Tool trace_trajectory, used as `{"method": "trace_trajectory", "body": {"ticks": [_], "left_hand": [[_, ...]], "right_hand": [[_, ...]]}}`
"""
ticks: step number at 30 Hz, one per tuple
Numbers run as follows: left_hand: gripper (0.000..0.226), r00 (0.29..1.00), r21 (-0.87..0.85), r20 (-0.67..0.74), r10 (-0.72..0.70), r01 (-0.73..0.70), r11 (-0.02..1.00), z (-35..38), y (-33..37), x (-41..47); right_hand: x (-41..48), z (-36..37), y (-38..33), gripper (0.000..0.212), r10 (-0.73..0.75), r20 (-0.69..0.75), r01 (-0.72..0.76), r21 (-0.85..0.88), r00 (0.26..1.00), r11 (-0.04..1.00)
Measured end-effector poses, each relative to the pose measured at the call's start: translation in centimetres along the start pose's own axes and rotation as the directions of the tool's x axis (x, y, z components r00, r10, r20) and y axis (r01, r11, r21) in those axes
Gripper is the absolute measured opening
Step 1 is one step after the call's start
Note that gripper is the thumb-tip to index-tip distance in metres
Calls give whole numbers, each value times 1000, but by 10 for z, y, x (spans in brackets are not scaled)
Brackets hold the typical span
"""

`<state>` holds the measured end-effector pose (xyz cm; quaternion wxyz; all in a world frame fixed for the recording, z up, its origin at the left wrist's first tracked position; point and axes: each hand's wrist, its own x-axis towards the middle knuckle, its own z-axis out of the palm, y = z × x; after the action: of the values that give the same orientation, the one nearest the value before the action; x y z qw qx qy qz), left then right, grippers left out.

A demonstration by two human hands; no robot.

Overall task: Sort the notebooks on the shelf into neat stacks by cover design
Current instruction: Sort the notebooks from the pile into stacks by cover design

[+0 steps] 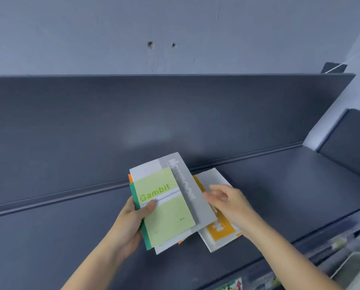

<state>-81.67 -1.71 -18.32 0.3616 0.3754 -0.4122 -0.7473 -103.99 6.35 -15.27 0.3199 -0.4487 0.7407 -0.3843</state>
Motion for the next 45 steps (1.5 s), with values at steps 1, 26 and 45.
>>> {"method": "trace_trajectory", "body": {"ticks": [1, 26, 45], "left_hand": [[30, 999, 5, 33, -7, 7, 1000, 4, -1, 3], [34, 981, -414, -183, -62, -19, 910, 97, -34, -13], [26, 891, -34, -449, 67, -92, 995, 64, -2, -23]], "right_hand": [[3, 6, -3, 20, 0, 39, -2, 36, 999, 999], [32, -55, -49, 21, -515, 97, 515, 24, 852, 857], [65, -67, 67, 24, 33, 70, -2, -397, 997, 918]]}}
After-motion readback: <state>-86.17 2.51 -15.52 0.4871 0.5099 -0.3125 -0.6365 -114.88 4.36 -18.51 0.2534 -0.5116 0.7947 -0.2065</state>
